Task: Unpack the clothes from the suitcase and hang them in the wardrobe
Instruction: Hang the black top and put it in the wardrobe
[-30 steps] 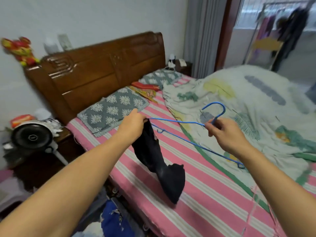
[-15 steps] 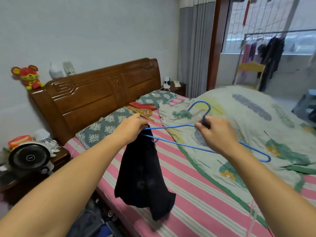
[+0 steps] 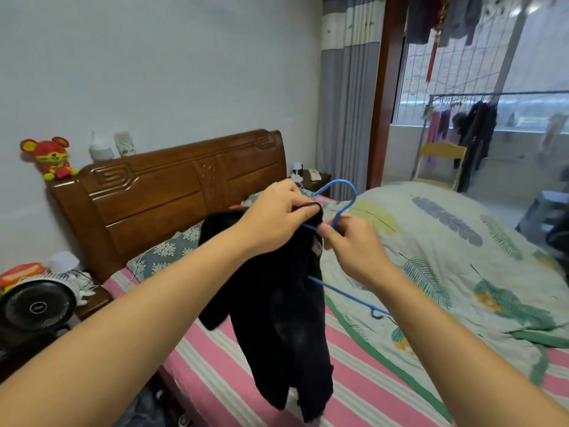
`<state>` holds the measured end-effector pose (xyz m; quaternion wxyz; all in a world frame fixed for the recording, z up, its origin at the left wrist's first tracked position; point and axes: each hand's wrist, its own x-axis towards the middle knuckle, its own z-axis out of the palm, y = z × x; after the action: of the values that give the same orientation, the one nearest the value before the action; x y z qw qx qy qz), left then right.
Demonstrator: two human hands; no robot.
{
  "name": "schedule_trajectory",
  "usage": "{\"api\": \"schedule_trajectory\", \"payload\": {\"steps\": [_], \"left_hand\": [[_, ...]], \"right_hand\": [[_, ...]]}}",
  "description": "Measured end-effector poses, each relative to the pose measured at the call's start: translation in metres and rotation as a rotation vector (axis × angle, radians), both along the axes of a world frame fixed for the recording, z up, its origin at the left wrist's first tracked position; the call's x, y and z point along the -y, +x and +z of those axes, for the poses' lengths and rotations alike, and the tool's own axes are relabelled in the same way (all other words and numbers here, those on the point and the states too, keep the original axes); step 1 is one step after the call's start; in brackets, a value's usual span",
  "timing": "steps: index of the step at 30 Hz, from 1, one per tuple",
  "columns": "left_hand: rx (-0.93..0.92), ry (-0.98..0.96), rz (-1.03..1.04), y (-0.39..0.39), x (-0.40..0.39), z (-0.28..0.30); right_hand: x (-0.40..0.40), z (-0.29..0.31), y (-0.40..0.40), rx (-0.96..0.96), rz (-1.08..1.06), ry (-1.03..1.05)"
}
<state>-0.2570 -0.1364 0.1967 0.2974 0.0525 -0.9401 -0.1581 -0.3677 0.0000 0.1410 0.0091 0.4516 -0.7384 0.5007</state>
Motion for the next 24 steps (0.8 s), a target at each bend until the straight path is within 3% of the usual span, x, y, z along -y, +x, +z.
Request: {"api": "schedule_trajectory", "payload": {"steps": [3,6,8,10,12,16,19,24], "left_hand": [[0.040,-0.128,-0.048,-0.004,-0.007,0.010],[0.140,-0.513,-0.016,0.001,-0.004,0.020],[0.131,-0.677,-0.083,0.010,0.001,0.025],[0.163,-0.691,-0.173,0.021,0.010,0.026],[0.171,-0.650,-0.213,0.035,0.021,0.026],[0.139,-0.715,-0.231,0.058,0.020,0.020],[0.122,-0.765,-0.175,0.077,0.027,0.020],[0.080,-0.580,0.138,0.125,0.087,0.000]], "right_hand": [[-0.005,0.008,0.006,0.174,0.080,-0.154],[-0.012,0.012,0.010,0.294,0.134,-0.300],[-0.017,0.014,0.006,0.487,0.317,-0.304],[-0.023,0.009,-0.008,0.656,0.513,-0.257],[-0.026,0.000,-0.027,0.550,0.561,-0.081],[-0.013,-0.025,-0.020,0.120,0.647,0.488],[-0.002,-0.051,-0.016,-0.180,0.606,0.447],[-0.028,-0.060,-0.045,0.161,0.586,0.230]]}}
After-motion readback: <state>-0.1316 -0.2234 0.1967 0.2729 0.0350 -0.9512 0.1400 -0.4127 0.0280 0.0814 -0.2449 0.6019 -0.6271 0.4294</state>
